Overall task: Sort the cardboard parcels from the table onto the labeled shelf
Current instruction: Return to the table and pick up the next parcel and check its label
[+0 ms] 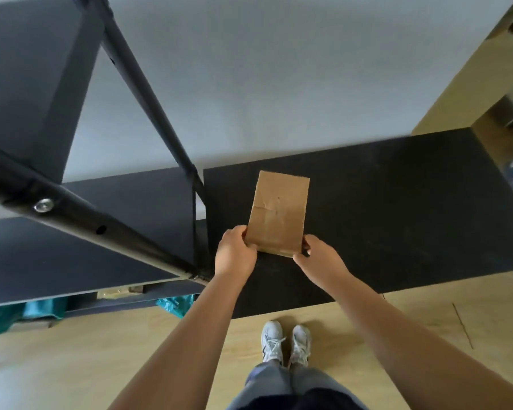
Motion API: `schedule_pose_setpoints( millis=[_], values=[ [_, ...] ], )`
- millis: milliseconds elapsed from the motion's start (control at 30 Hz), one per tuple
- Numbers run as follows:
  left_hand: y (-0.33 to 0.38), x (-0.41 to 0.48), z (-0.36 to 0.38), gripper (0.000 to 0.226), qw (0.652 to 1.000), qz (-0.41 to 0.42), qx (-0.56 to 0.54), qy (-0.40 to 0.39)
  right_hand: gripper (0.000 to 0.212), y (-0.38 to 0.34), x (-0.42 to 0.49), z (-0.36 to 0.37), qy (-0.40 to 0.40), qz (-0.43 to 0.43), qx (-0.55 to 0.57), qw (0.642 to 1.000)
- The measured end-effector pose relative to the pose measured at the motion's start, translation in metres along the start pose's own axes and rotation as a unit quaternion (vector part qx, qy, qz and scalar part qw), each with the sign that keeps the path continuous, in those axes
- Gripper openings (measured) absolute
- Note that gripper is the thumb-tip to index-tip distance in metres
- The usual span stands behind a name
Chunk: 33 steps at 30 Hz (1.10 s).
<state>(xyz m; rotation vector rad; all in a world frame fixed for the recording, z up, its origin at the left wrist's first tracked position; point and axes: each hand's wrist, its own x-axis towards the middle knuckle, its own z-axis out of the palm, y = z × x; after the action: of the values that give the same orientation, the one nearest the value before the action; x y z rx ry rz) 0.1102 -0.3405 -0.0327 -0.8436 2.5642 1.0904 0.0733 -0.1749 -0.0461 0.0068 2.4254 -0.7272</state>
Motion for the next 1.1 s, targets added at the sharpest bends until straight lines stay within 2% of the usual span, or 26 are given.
schedule_pose_setpoints(
  millis=[167, 267, 367, 500, 667, 867, 1033, 1100],
  values=[
    [0.011, -0.011, -0.007, 0.047, 0.995, 0.044, -0.091, 0.028, 0.037, -0.005, -0.009, -0.025, 0.041, -0.007, 0.041, 0.998],
    [0.021, -0.009, -0.014, 0.044, 0.987, 0.064, -0.143, 0.039, 0.037, -0.016, -0.013, -0.041, 0.072, -0.008, 0.128, 0.989],
    [0.032, -0.008, -0.023, 0.040, 0.977, 0.069, -0.200, 0.040, 0.035, -0.026, -0.015, -0.056, 0.097, -0.025, 0.185, 0.978],
    [0.045, -0.008, -0.031, 0.041, 0.969, 0.062, -0.238, 0.026, 0.040, -0.033, -0.015, -0.072, 0.126, -0.040, 0.210, 0.969],
    [0.048, -0.010, -0.024, 0.044, 0.964, 0.019, -0.264, 0.011, 0.048, -0.029, -0.005, -0.080, 0.083, -0.041, 0.175, 0.980],
    [0.052, -0.017, -0.005, 0.047, 0.945, -0.048, -0.320, 0.046, 0.061, -0.009, 0.004, -0.092, 0.048, -0.053, 0.151, 0.986],
    [0.059, -0.018, 0.005, 0.045, 0.936, -0.085, -0.337, 0.053, 0.070, 0.006, 0.007, -0.094, -0.057, -0.067, 0.125, 0.988],
    [0.065, -0.013, 0.001, 0.041, 0.940, -0.097, -0.320, 0.062, 0.065, 0.005, 0.010, -0.094, -0.067, -0.084, 0.120, 0.987]
  ],
)
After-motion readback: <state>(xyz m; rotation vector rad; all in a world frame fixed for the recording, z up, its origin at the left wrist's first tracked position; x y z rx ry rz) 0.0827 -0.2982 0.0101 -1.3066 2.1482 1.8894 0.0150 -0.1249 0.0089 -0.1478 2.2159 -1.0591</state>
